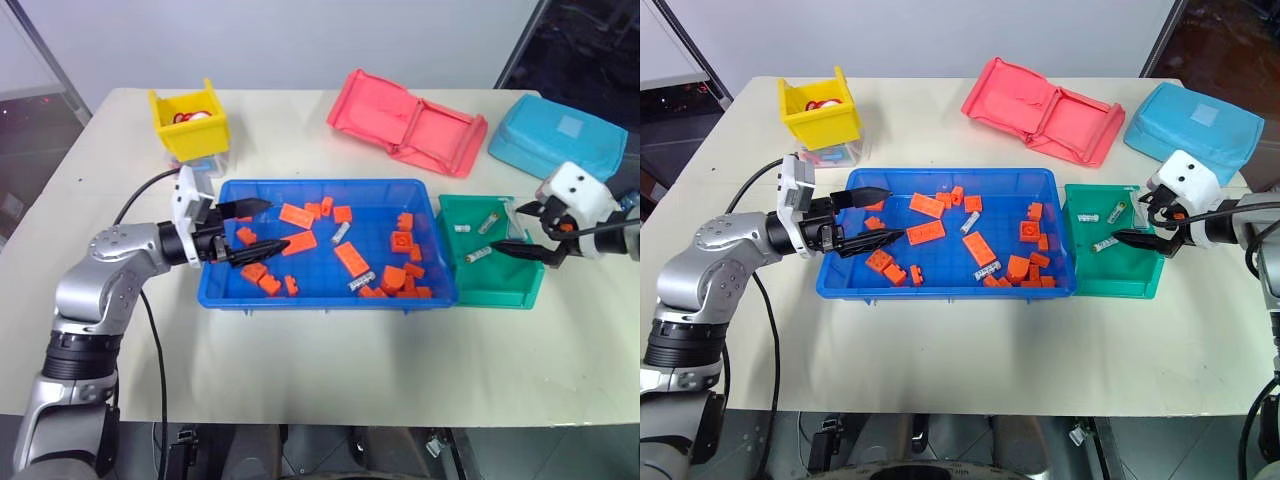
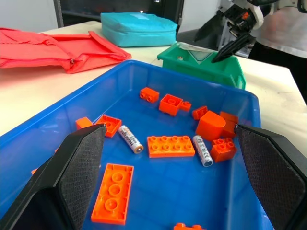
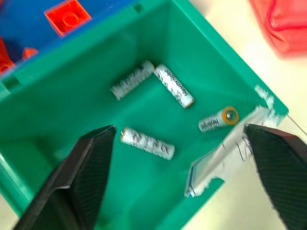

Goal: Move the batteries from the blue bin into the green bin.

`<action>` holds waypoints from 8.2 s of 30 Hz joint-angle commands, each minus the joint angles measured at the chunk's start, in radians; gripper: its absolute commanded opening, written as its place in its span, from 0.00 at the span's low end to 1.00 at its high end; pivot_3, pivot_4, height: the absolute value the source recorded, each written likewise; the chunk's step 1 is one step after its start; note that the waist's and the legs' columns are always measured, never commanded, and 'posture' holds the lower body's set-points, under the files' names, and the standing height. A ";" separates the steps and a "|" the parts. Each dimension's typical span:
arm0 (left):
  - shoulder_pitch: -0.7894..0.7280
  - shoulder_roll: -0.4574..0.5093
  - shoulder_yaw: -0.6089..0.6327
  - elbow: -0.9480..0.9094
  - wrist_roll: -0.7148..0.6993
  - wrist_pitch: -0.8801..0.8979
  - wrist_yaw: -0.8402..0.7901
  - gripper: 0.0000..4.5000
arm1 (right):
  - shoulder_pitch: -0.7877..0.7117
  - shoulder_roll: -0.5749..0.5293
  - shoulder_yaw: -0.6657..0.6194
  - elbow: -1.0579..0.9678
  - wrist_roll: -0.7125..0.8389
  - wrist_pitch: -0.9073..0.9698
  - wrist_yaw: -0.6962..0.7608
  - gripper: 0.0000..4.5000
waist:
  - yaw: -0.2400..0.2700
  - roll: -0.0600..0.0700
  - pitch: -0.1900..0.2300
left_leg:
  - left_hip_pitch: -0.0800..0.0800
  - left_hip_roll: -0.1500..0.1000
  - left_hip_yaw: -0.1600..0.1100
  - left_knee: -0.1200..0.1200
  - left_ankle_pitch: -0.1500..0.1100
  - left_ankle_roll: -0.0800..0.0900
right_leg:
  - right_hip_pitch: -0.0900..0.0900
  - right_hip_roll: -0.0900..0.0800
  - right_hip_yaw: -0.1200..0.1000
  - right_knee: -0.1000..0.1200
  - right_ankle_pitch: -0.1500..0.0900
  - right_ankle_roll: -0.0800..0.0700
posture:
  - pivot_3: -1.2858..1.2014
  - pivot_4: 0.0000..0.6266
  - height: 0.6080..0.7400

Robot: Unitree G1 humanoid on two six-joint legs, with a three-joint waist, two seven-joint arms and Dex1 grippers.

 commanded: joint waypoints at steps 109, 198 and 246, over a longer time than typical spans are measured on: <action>-0.070 0.063 -0.018 -0.045 -0.059 0.097 -0.103 1.00 | 0.033 -0.047 -0.100 -0.135 0.247 0.220 -0.050 0.98 | -0.007 -0.001 0.000 | 0.000 0.001 0.000 0.000 0.000 0.000 | 0.000 0.001 0.001 0.000 0.000 0.000 | 0.52 0.24 1.00; 0.037 0.105 0.059 -0.179 -0.017 0.034 0.025 1.00 | -0.264 0.407 0.522 -0.012 -0.228 -0.439 -0.028 0.98 | -0.008 -0.002 -0.001 | 0.000 0.000 -0.002 0.004 0.000 0.000 | 0.001 0.001 0.000 0.003 0.000 0.000 | 0.52 0.24 1.00; 0.036 0.095 0.060 -0.175 -0.040 0.034 0.037 1.00 | -0.439 0.501 0.277 -0.047 -0.002 -0.132 0.067 0.09 | -0.007 -0.001 0.000 | 0.000 0.001 -0.002 0.006 0.000 0.000 | 0.000 0.001 0.000 0.007 0.000 0.000 | 0.52 0.24 1.00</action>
